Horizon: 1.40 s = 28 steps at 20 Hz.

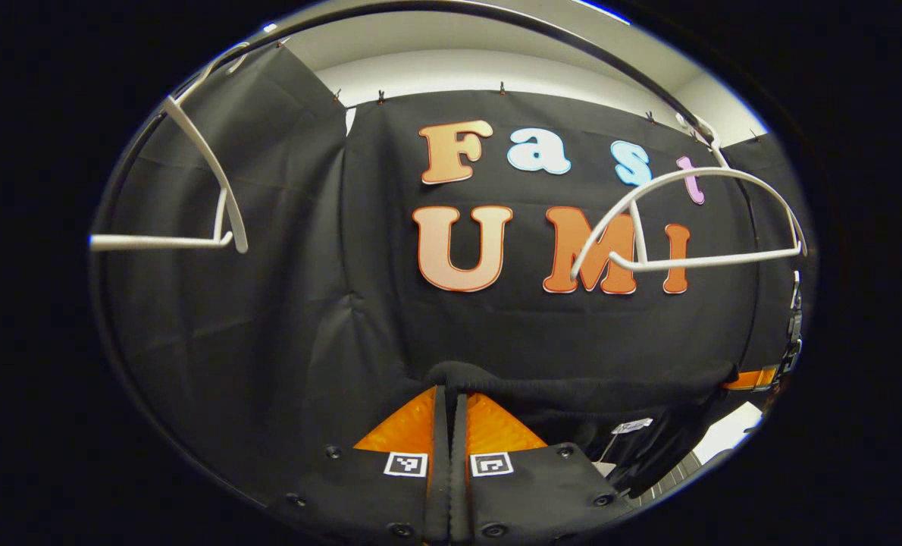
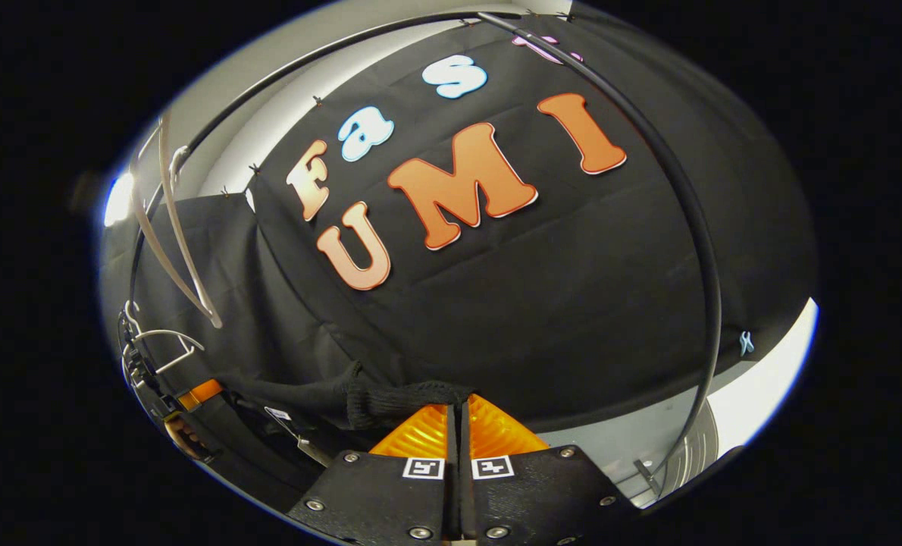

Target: Grasp the clothes on the hanger with both hands and then place them into the laundry hamper below.

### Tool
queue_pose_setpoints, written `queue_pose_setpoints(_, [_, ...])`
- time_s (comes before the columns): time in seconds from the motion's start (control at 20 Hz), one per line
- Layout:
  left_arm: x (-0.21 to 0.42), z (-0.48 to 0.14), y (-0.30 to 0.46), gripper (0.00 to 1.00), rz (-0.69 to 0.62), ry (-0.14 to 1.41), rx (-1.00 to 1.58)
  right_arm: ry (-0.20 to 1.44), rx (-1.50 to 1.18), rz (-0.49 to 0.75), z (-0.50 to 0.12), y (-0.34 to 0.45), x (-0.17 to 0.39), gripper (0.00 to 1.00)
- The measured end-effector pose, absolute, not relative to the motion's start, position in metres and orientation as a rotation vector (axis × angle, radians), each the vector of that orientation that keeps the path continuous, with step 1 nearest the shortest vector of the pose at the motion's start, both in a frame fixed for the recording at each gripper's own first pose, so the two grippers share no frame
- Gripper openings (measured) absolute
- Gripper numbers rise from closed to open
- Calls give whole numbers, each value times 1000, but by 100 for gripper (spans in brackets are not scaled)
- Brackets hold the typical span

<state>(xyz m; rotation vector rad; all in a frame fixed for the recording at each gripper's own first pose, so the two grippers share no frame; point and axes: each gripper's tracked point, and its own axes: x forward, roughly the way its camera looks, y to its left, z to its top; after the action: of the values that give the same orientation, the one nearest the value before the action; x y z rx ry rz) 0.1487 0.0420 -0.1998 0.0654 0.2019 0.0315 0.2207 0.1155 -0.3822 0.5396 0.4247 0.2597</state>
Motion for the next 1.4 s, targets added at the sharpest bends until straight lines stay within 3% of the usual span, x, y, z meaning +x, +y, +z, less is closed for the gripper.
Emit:
queue_pose_setpoints(0.3, [137,-256,15,7,18,278,73,465,448,195,-431,105,196,0])
queue_pose_setpoints(1.4, [70,-508,-98,7,-162,672,-42,704,241,235,-630,203,99,0])
